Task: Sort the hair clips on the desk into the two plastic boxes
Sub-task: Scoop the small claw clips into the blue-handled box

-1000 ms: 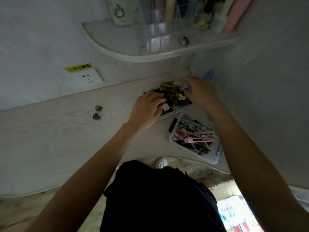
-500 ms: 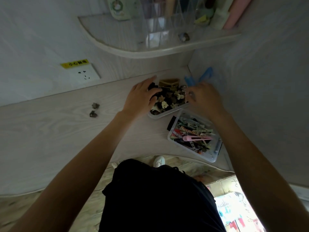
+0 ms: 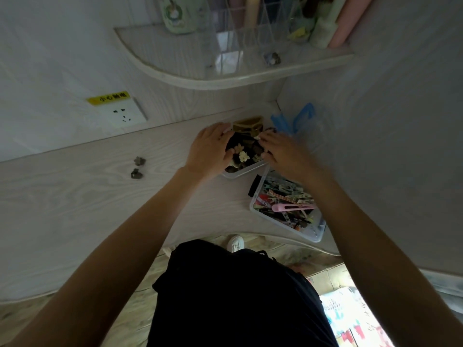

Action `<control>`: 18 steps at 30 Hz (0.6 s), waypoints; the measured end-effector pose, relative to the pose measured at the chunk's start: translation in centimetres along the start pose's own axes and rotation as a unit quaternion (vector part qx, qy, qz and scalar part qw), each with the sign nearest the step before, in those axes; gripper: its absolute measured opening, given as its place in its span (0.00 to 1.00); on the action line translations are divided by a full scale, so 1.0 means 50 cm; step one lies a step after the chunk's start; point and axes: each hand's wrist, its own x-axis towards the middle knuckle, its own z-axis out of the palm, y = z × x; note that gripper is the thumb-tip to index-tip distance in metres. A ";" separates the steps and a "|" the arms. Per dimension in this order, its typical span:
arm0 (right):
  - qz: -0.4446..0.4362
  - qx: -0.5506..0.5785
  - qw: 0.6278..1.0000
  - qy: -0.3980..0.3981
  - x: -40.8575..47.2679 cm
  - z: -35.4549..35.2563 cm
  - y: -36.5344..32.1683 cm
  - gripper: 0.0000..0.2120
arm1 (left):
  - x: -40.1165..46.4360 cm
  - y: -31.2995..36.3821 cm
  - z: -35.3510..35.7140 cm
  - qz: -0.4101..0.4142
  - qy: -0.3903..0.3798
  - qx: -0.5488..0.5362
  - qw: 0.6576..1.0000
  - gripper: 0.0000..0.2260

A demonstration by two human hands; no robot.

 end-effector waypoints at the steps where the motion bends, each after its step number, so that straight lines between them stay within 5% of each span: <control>1: 0.011 -0.012 1.000 0.004 -0.017 0.005 0.005 0.23 | -0.002 -0.005 0.002 -0.003 -0.018 0.012 1.000 0.24; 8: 0.066 0.007 0.997 -0.025 -0.036 0.030 -0.029 0.29 | -0.008 -0.023 0.020 0.008 -0.076 0.043 0.996 0.30; 11: 0.086 0.103 0.991 -0.014 -0.025 0.014 -0.029 0.27 | -0.014 -0.036 0.017 0.022 -0.058 -0.036 0.997 0.27; 14: 0.087 0.139 0.984 0.066 -0.035 -0.004 -0.037 0.25 | -0.047 -0.053 0.005 0.024 0.023 -0.193 0.981 0.19; 18: 0.032 0.125 0.961 0.245 -0.025 -0.011 -0.137 0.17 | -0.132 -0.119 0.006 -0.057 0.169 -0.221 0.959 0.10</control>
